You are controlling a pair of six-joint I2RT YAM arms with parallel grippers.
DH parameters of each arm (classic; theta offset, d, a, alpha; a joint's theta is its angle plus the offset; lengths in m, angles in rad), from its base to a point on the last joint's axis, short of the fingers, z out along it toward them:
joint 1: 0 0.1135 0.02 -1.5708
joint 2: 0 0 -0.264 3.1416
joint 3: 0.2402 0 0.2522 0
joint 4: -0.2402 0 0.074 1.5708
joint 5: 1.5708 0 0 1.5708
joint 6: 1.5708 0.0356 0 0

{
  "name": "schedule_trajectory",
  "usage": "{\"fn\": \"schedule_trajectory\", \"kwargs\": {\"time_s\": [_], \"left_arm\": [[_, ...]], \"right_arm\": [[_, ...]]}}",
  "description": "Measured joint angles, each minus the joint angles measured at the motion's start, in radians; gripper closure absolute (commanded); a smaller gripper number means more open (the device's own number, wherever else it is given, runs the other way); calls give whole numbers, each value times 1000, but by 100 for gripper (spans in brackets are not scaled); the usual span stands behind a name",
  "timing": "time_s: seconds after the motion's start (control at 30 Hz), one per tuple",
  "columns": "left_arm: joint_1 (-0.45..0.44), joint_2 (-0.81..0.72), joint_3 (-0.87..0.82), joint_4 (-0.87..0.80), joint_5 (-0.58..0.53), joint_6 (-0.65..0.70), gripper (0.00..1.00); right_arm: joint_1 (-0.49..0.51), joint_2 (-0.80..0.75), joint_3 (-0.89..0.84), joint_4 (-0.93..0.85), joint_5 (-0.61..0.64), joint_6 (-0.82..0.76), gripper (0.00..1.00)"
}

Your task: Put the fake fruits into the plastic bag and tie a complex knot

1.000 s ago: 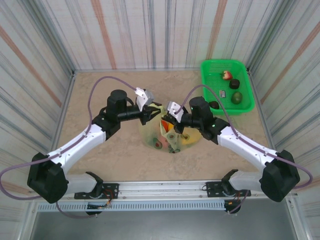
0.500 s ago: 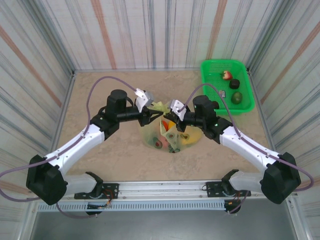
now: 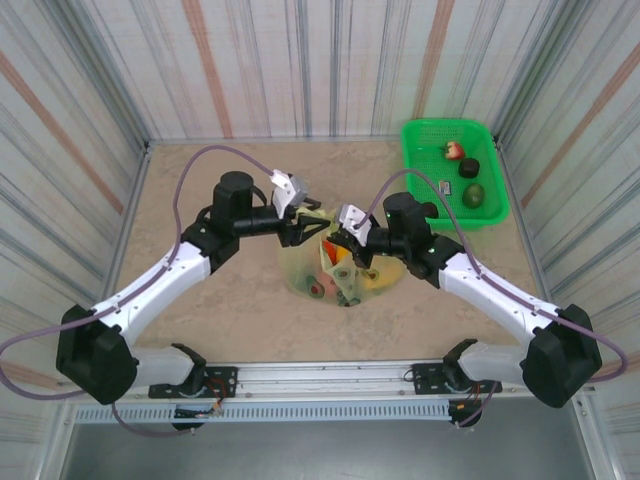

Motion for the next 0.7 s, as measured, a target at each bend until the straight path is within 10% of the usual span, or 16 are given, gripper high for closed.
{"fn": "schedule_trajectory", "kwargs": {"time_s": [0.47,0.7], "left_arm": [[-3,35,18,1,26,42,99],[-20,20,-10,24,23,66,100]], "right_arm": [[6,11,12,-43,4,-29,100],[6,7,28,-76,12,-34,70]]}}
